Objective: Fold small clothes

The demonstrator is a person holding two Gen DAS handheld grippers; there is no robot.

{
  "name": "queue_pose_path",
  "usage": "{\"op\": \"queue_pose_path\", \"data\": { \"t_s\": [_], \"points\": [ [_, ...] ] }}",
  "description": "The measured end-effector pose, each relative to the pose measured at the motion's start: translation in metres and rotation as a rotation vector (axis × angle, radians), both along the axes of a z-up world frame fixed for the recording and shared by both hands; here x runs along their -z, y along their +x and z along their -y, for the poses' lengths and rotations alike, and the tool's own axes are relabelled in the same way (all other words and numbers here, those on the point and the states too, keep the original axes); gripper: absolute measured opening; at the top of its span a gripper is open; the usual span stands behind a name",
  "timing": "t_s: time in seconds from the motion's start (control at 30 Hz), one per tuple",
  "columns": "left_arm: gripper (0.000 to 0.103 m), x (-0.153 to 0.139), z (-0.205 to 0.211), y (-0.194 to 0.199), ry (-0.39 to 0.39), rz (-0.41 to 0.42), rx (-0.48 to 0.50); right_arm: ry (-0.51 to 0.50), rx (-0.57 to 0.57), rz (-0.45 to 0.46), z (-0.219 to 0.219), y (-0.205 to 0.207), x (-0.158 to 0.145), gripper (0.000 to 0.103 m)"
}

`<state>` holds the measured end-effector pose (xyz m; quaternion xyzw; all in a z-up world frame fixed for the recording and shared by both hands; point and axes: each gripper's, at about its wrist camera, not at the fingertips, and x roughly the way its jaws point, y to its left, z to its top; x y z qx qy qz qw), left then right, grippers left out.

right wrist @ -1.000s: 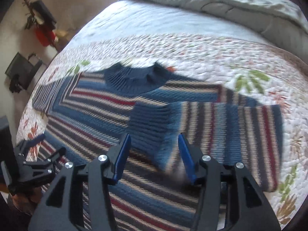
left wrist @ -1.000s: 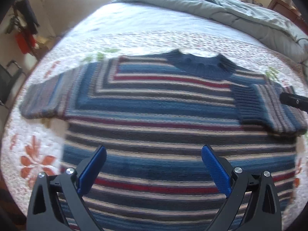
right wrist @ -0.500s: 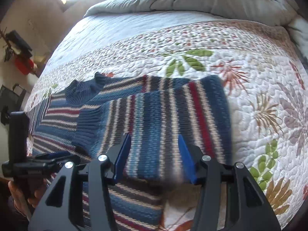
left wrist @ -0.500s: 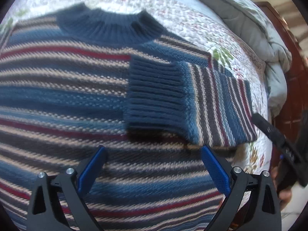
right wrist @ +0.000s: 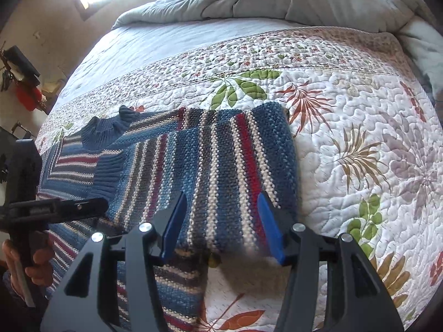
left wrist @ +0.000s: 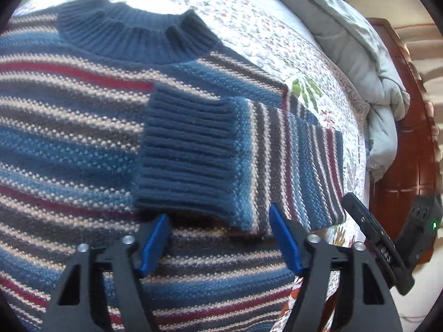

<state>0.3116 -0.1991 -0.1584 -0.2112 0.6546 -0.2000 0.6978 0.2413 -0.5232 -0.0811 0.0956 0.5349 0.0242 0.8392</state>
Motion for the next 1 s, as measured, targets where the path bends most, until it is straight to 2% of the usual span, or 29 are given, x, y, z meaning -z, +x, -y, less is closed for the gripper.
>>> {"op": "queue_pose_path", "data": {
  "t_s": [0.03,0.1,0.2,0.3,0.5,0.57,0.7,0.9,1.0],
  "points": [
    [0.052,0.001,-0.001,0.001,0.003,-0.005,-0.009,-0.003,-0.001,0.001,0.0,0.0,0.0,0.054],
    [0.031,0.003,-0.004,0.002,0.009,-0.006,-0.028,-0.011,-0.003,0.004,-0.001,0.0,0.0,0.055],
    [0.012,0.003,-0.013,0.001,-0.031,-0.008,-0.066,-0.013,0.0,-0.001,0.0,0.0,0.002,0.055],
    [0.009,-0.007,-0.016,-0.001,-0.046,0.022,-0.095,-0.016,0.01,-0.008,0.003,0.001,0.006,0.055],
    [0.008,-0.051,-0.022,0.0,0.005,0.196,-0.086,-0.009,0.027,-0.011,0.006,0.002,0.007,0.055],
    [0.008,-0.066,-0.035,0.004,0.037,0.249,-0.1,-0.006,0.031,-0.01,0.006,0.003,0.007,0.055],
    [0.008,-0.083,-0.076,0.016,0.089,0.304,-0.158,-0.001,0.026,-0.012,0.005,0.004,0.007,0.055],
    [0.008,-0.084,-0.146,0.031,0.218,0.353,-0.267,0.037,-0.002,-0.04,-0.003,0.008,0.016,0.058],
    [0.008,-0.069,-0.176,0.037,0.24,0.321,-0.298,0.09,-0.025,-0.066,-0.009,0.011,0.023,0.061]
  ]
}}
